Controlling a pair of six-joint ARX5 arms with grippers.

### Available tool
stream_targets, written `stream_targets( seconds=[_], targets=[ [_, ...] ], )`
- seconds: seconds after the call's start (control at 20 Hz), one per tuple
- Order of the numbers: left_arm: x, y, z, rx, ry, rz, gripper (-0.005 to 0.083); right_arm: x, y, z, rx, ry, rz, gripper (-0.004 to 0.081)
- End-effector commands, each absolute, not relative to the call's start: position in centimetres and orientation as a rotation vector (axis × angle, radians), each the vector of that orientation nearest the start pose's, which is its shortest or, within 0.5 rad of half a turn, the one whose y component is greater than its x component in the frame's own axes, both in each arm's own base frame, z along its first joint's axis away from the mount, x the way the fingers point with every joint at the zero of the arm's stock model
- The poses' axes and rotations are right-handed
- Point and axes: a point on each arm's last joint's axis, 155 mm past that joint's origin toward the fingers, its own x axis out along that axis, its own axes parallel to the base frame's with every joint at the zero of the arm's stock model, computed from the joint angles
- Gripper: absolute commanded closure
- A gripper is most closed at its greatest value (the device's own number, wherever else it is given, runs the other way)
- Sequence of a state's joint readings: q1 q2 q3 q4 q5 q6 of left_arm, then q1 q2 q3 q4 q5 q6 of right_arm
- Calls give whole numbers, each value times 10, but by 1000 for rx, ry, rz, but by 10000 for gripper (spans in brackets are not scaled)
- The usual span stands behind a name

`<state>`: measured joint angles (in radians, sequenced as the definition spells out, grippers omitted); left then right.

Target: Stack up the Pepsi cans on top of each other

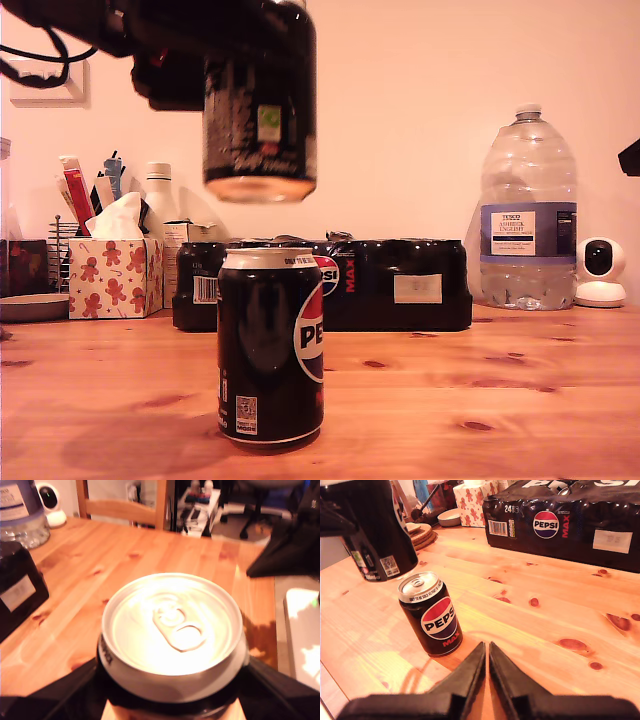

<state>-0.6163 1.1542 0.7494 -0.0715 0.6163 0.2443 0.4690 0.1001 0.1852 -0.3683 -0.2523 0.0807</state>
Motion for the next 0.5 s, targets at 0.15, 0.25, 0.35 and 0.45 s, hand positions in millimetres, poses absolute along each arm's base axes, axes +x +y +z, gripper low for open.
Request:
stream_targets(
  seconds=[0.15,0.25,0.35,0.45],
  targets=[
    [230,-294,213,231,261,-1269,361,187,147,136,46,326,707,783],
    [231,-294,211,231,240,-1267,361,187,147,136,46,326,707,783],
    [233,-295,216,232,206,-1263,361,187,147,136,47,326,707,783],
    [237,-294,220,231,191,-1252,362,187,147,136,47,327,707,783]
  ],
)
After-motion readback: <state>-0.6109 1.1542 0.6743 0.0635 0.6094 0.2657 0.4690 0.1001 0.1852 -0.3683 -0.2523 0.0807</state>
